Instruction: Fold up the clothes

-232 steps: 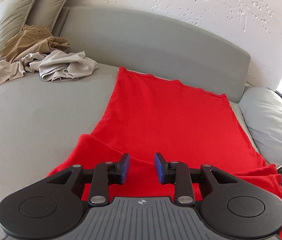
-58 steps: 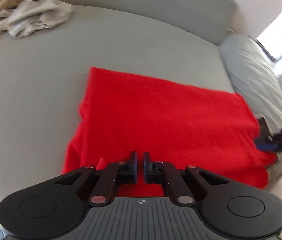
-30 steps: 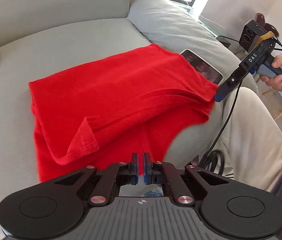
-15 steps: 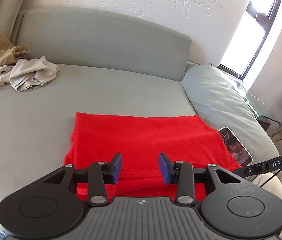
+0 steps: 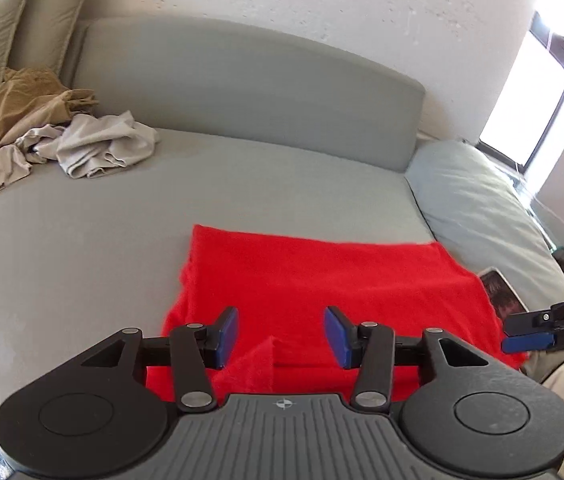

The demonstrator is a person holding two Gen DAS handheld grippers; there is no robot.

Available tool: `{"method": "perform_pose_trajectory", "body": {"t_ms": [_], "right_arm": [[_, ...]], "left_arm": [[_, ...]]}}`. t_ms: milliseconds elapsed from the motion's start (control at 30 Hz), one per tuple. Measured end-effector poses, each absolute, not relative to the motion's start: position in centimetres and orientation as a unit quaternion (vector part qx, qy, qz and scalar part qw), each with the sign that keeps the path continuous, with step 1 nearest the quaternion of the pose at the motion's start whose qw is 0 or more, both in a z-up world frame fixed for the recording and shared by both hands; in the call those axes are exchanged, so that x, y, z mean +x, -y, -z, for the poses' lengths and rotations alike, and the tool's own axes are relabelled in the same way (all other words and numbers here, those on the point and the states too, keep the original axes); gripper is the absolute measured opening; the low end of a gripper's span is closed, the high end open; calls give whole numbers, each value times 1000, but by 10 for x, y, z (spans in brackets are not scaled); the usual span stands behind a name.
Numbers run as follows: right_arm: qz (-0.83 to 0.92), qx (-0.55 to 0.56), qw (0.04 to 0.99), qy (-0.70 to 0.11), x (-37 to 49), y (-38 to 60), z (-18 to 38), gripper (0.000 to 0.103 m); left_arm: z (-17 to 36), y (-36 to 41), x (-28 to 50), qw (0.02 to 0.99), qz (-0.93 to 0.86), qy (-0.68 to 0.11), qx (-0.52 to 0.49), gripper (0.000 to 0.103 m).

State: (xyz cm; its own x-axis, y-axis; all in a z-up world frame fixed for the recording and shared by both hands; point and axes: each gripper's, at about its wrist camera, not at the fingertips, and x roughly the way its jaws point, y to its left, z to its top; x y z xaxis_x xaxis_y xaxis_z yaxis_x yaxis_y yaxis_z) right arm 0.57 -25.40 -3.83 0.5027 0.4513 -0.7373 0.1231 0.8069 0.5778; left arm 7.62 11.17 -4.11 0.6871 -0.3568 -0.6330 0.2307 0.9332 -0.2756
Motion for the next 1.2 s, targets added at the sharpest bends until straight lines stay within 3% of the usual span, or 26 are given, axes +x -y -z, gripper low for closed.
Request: {"method": "perform_pose_trajectory", "body": {"t_ms": [67, 167, 300, 400, 533, 633, 700, 733, 800, 900, 1100, 1200], "right_arm": [[-106, 366, 794, -474, 17, 269, 51, 70], [-99, 395, 780, -475, 41, 273, 70, 61], [-82, 403, 758, -506, 70, 269, 99, 60], [-107, 414, 732, -530, 74, 260, 109, 60], [-206, 357, 687, -598, 48, 232, 95, 61], [-233, 310, 687, -615, 9, 232, 77, 62], [-243, 349, 683, -594, -17, 248, 70, 63], [-243, 372, 688, -574, -26, 256, 66, 63], [-245, 426, 698, -521, -41, 272, 60, 72], [-210, 512, 708, -439, -58, 288, 66, 74], [-115, 500, 778, -363, -74, 283, 75, 68], [-151, 634, 691, -314, -78, 303, 101, 68]], "left_arm": [[43, -121, 95, 906, 158, -372, -128, 46], [53, -117, 124, 883, 178, -410, -145, 43], [81, -95, 148, 820, 252, -491, -154, 43], [94, -83, 139, 763, 341, -534, -130, 30], [79, -92, 93, 737, 413, -534, -34, 29], [68, -114, 82, 776, 363, -512, -65, 32], [60, -128, 75, 799, 328, -496, -85, 36], [57, -136, 72, 810, 311, -487, -95, 46], [49, -150, 65, 831, 275, -470, -116, 50], [51, -156, 63, 858, 192, -458, -133, 54], [83, -129, 71, 872, 25, -471, -131, 48], [82, -114, 55, 870, 74, -462, -153, 49]]}}
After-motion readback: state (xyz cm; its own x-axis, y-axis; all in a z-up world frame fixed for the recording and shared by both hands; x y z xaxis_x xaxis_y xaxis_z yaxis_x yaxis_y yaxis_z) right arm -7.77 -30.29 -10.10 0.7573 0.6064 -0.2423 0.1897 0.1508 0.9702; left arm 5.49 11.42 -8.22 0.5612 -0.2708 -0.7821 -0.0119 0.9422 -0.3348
